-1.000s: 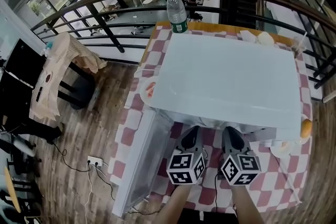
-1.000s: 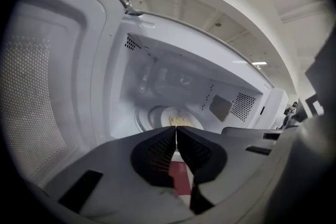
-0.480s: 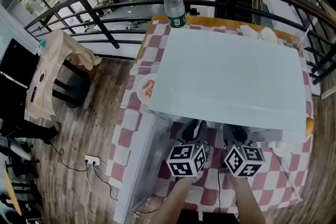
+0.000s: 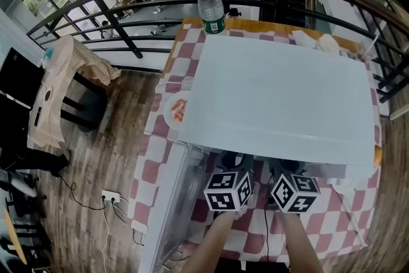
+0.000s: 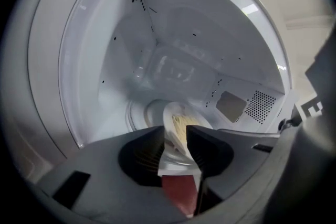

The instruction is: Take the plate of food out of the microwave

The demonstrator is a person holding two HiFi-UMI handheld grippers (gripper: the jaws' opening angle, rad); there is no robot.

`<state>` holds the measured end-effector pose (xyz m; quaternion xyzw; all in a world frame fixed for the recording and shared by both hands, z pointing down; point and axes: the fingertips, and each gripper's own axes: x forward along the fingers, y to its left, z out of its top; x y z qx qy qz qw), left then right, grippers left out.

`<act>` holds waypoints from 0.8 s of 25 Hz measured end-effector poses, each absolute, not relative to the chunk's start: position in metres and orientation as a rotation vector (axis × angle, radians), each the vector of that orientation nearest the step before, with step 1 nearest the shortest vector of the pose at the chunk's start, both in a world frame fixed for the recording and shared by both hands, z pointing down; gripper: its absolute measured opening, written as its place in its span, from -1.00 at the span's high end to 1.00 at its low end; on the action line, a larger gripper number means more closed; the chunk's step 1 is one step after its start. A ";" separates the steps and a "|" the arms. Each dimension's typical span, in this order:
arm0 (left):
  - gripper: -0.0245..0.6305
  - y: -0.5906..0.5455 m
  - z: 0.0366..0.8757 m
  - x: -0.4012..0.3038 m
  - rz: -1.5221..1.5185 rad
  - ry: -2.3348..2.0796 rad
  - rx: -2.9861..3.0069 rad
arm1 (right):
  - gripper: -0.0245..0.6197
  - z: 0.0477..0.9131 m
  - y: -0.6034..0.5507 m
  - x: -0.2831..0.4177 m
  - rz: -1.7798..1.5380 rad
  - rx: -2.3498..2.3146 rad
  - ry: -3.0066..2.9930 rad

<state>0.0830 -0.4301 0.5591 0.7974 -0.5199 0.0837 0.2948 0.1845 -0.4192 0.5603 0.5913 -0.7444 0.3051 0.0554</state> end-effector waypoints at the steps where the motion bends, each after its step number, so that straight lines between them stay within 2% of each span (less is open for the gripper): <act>1: 0.50 -0.431 0.560 0.083 0.229 -1.383 2.120 | 0.48 0.561 -0.420 0.185 0.932 1.796 -2.254; 20: 0.50 -0.430 0.568 0.092 0.250 -1.347 2.136 | 0.48 0.566 -0.421 0.185 0.954 1.814 -2.238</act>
